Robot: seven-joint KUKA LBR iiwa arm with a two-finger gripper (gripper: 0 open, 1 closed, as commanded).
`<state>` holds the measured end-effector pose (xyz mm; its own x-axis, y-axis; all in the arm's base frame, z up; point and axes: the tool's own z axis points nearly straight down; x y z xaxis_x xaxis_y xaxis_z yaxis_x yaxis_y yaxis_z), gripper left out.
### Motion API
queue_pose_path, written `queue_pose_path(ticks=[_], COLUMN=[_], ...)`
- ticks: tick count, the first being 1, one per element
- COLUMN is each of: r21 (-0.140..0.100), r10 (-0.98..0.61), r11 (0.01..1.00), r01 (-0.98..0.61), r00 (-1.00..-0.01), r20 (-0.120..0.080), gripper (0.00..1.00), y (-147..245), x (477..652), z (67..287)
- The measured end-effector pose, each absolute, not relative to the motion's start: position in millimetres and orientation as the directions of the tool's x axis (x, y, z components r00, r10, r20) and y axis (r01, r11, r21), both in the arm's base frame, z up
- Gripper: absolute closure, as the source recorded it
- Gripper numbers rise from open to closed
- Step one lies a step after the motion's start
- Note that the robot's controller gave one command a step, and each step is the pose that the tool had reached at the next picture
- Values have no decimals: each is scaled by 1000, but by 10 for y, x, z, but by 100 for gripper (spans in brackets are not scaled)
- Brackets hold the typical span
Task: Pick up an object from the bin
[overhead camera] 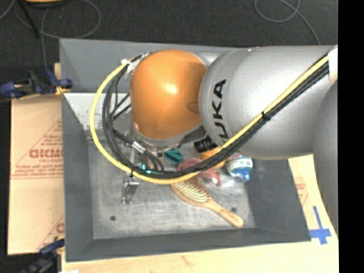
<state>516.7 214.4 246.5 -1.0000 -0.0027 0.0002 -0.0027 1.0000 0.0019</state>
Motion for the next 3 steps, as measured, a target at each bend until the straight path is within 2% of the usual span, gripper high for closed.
queue_pose_path(ticks=[1, 2, 3], r21=[3, 4, -3], r10=[53, 71, -67], r11=[999, 997, 998], r01=[53, 71, -67], r00=[-999, -997, -998], r20=[-4, -4, -2], gripper=[0, 0, 0], y=[2154, 1668, 1341], x=[5603, 5412, 5118], z=[2423, 2241, 2146])
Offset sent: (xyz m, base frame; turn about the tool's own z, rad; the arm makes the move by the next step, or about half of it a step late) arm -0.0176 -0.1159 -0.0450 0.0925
